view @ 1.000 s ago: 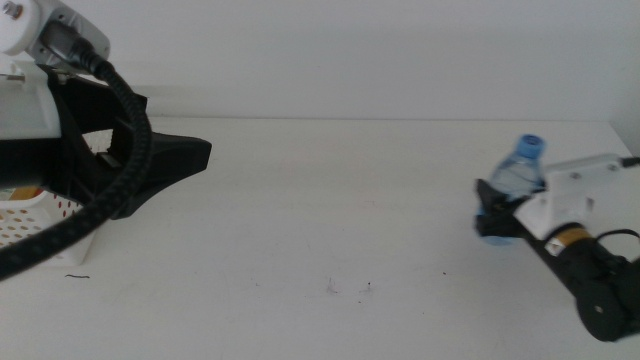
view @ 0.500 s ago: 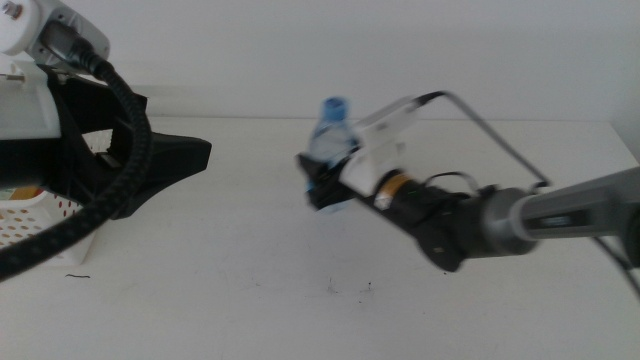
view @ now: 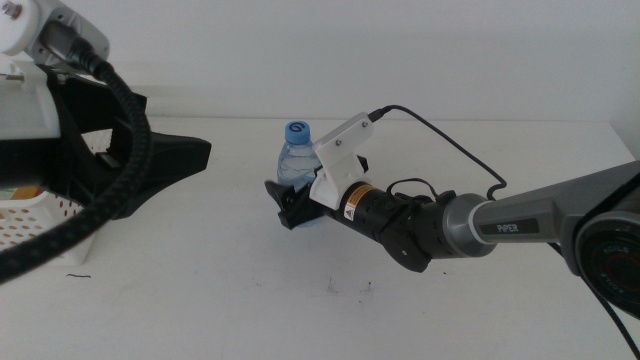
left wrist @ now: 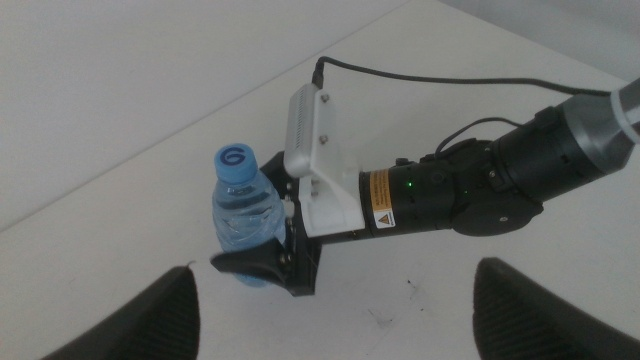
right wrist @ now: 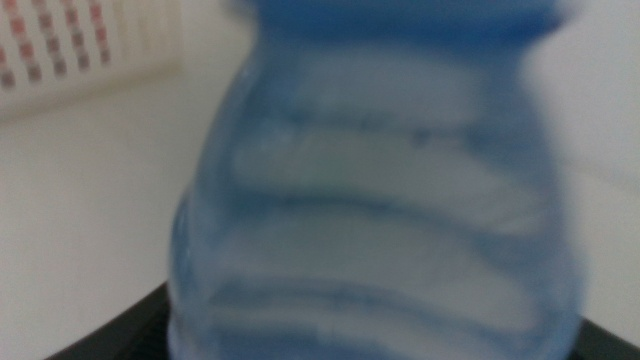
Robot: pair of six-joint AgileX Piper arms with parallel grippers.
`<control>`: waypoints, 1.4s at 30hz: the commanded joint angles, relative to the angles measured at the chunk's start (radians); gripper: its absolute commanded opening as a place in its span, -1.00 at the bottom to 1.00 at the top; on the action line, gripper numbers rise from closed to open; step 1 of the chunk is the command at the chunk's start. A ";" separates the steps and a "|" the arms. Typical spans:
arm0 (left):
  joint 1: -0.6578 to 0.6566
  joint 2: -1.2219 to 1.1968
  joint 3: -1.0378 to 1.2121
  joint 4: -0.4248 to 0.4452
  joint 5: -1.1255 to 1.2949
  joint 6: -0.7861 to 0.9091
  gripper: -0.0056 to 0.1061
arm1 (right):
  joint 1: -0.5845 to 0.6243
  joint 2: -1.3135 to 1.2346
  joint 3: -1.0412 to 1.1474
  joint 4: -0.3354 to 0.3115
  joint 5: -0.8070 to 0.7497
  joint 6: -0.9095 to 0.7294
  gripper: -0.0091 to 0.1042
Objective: Use arms to grab the bottles and put them into the dustbin to the left of the table.
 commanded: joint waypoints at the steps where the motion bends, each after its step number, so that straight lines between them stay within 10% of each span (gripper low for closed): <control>1: -0.002 -0.003 0.001 -0.006 -0.007 -0.002 0.78 | 0.005 -0.041 -0.003 -0.025 0.139 0.014 0.80; 13: -0.002 -0.003 0.001 -0.004 -0.007 -0.002 0.78 | 0.023 -0.653 0.285 -0.007 0.830 0.202 0.77; 19: -0.002 -0.003 0.001 -0.004 -0.007 -0.002 0.78 | 0.031 -0.947 0.231 0.130 1.253 0.037 0.76; 39: -0.002 -0.003 0.001 0.005 -0.017 -0.002 0.78 | 0.031 -1.156 0.145 0.118 1.306 0.060 0.76; 42: -0.002 -0.003 0.001 0.111 -0.046 -0.002 0.78 | 0.031 -1.156 0.145 0.118 1.306 0.060 0.76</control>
